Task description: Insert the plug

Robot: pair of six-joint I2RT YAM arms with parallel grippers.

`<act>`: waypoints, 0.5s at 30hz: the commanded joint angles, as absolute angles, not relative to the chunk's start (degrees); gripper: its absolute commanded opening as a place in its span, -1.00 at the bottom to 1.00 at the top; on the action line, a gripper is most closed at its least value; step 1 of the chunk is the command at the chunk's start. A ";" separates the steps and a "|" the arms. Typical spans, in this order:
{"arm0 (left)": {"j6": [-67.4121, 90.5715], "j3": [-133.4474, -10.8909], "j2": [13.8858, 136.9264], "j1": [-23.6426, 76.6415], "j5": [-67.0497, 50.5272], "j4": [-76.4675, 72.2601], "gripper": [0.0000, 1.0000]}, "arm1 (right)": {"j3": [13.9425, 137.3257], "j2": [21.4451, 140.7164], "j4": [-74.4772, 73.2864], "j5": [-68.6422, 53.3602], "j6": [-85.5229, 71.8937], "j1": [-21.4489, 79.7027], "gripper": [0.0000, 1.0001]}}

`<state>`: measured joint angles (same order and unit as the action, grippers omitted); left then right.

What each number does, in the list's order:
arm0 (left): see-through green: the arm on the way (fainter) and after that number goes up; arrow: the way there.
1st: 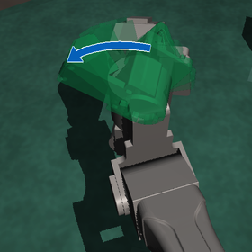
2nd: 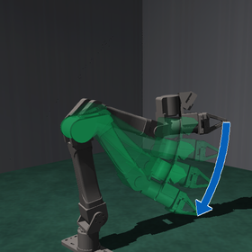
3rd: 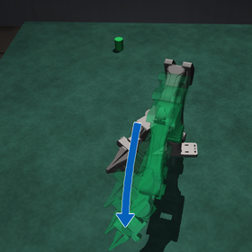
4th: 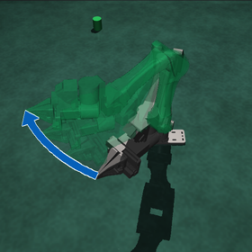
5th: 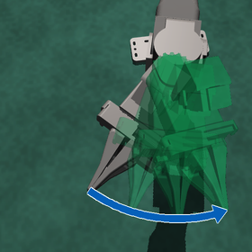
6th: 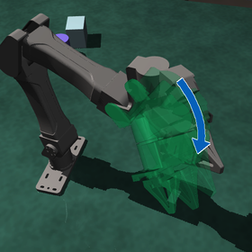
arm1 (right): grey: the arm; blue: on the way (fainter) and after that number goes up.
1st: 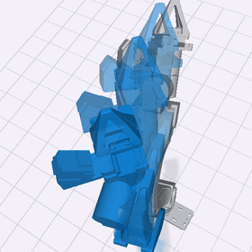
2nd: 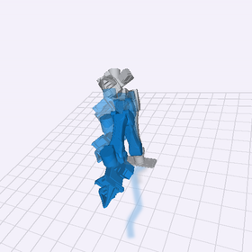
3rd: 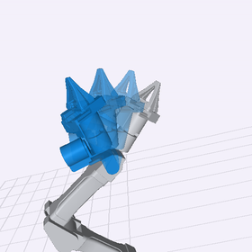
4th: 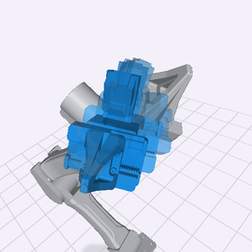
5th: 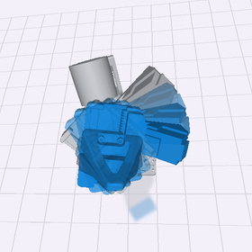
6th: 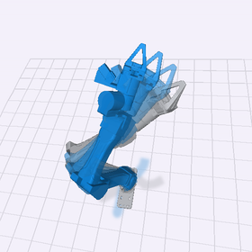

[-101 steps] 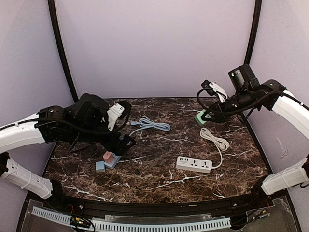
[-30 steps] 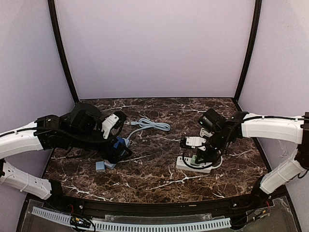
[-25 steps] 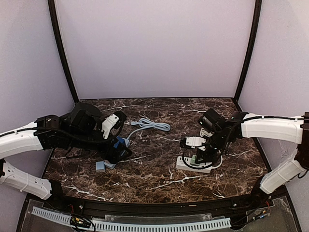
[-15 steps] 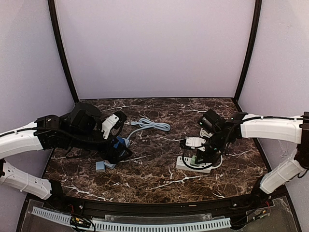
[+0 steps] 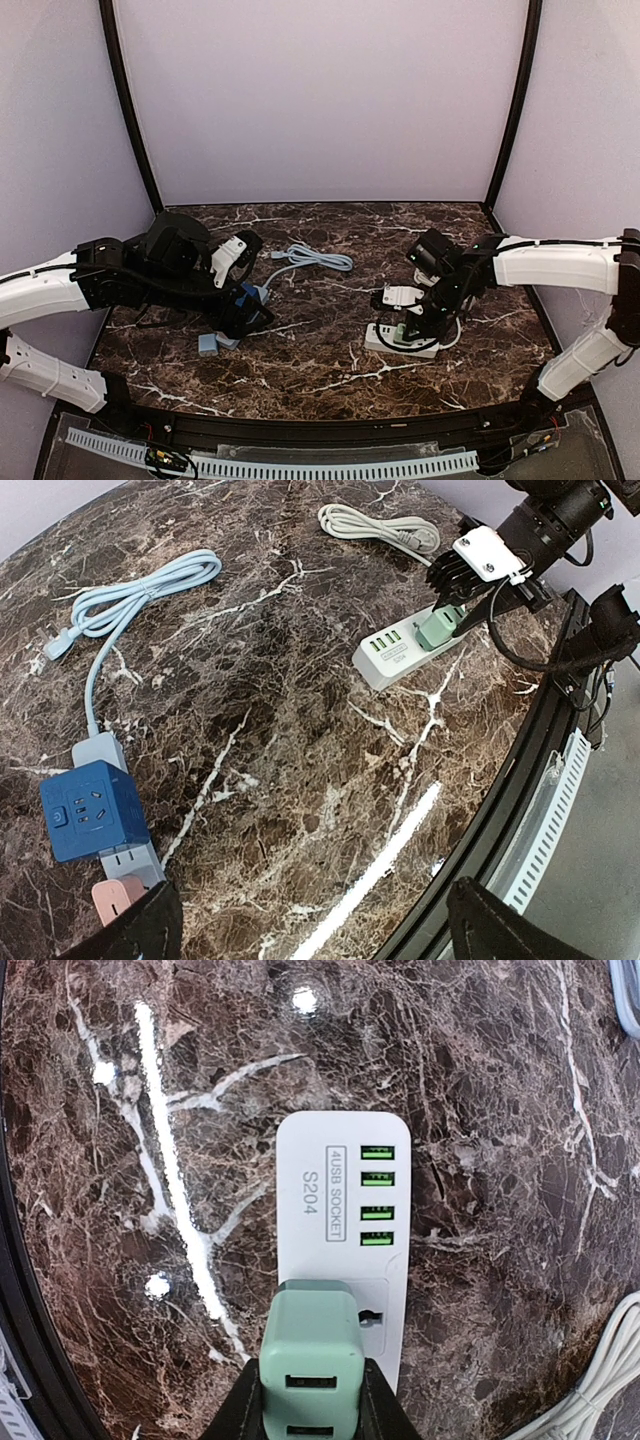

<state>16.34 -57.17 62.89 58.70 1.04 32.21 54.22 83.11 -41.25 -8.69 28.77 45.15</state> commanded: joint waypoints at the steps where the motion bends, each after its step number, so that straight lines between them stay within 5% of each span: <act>1: 16.85 -57.82 62.84 58.45 0.72 32.18 0.84 | 53.42 84.33 -40.46 -7.66 29.70 45.53 -1.00; 15: 16.74 -56.80 62.68 58.49 0.63 30.97 0.84 | 55.23 89.04 -42.31 -7.41 28.51 45.53 -1.00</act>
<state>16.62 -57.17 62.89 58.70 1.02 31.73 55.09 85.08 -41.34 -8.69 29.04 45.15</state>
